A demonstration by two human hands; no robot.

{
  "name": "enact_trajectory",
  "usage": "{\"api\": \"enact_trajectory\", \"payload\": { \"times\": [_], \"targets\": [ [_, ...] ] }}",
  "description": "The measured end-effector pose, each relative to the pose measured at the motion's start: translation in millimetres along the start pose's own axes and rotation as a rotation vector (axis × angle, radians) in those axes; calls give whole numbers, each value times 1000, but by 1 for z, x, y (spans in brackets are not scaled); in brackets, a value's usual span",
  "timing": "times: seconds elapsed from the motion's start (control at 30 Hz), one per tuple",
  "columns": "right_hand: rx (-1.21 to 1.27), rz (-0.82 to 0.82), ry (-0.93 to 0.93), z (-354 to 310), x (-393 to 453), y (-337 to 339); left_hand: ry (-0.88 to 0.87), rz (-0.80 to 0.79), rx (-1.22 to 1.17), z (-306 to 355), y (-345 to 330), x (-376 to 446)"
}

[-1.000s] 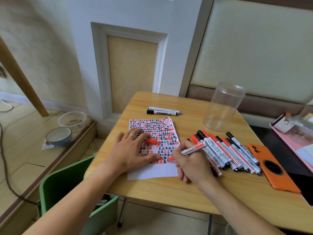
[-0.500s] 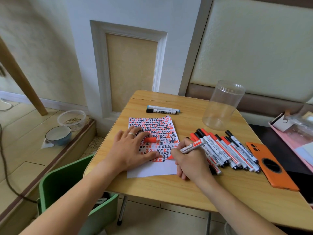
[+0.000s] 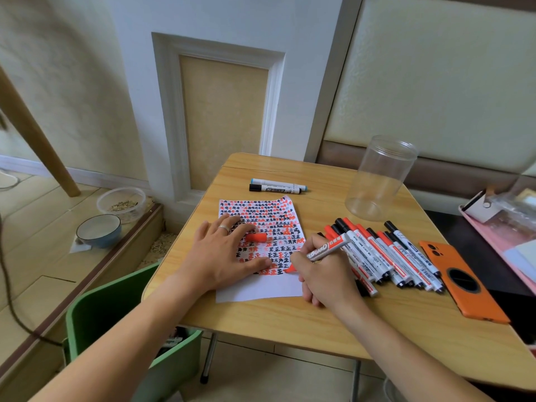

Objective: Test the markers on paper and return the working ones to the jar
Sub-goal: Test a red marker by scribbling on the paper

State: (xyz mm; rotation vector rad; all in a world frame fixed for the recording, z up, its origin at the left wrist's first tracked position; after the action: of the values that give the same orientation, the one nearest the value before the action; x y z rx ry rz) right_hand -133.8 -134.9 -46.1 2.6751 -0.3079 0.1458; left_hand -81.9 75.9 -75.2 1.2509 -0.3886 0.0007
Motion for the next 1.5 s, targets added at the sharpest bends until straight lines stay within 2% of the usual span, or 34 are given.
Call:
{"api": "enact_trajectory", "payload": {
  "times": [0.53,1.2,1.5],
  "targets": [
    [3,34,-20,3,3,0,-5,20,4,-2,-2,1],
    [7,-29,25,2,1,-2,-7,3,8,-3,-2,1],
    [-11,7,3,2,3,-1,2,2,0,-1,0,0]
  ]
}}
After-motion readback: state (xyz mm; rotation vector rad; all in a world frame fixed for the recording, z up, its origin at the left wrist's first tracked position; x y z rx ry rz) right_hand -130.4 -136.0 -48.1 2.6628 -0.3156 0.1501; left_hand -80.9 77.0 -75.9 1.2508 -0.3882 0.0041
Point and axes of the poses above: each hand's wrist, its own x-axis towards the middle knuckle, its own y-axis out of the back of the hand, z = x × y, the point moved 5 cm from there along x, towards the middle knuckle, and after that the axes turned 9 degrees about z, right-handed, at the moved point
